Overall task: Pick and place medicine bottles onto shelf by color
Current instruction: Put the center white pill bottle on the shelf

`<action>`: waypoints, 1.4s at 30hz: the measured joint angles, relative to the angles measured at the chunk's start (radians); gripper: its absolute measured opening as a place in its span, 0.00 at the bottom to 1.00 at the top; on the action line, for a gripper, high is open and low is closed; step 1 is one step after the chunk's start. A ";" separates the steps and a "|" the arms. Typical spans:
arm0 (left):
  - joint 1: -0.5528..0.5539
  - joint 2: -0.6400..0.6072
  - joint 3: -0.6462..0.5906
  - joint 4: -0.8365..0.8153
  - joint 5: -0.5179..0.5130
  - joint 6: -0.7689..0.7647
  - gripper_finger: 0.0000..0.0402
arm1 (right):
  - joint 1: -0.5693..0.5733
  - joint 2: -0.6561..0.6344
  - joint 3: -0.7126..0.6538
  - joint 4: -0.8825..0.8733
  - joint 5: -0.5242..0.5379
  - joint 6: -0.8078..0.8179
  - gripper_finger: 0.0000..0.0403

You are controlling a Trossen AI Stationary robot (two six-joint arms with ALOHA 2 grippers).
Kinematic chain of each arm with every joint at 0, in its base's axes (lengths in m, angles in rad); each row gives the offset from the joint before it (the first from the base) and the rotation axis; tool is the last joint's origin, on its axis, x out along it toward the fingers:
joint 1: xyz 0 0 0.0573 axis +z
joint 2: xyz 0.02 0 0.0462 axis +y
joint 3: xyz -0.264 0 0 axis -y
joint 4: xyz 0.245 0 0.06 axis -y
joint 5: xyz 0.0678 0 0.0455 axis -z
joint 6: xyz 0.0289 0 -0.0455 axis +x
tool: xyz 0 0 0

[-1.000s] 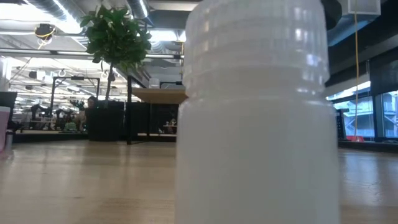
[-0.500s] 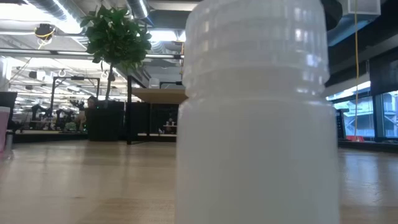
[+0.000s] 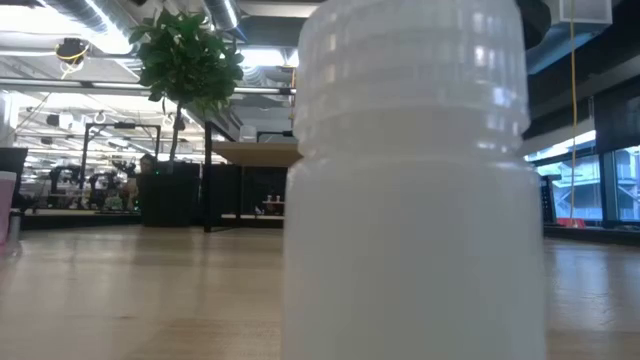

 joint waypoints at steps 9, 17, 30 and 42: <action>-0.001 0.000 0.000 0.005 0.048 0.026 0.00 | 0.000 0.000 0.000 0.006 0.000 0.001 0.58; -0.001 0.000 0.000 0.005 0.049 0.026 0.00 | 0.000 0.000 0.000 0.006 0.000 -0.002 0.58; -0.001 0.000 0.000 0.004 0.049 0.026 0.00 | 0.000 0.000 0.000 0.006 -0.002 0.111 0.58; -0.001 0.000 0.000 0.004 0.048 0.026 0.00 | 0.000 0.002 0.000 0.014 -0.001 0.187 0.62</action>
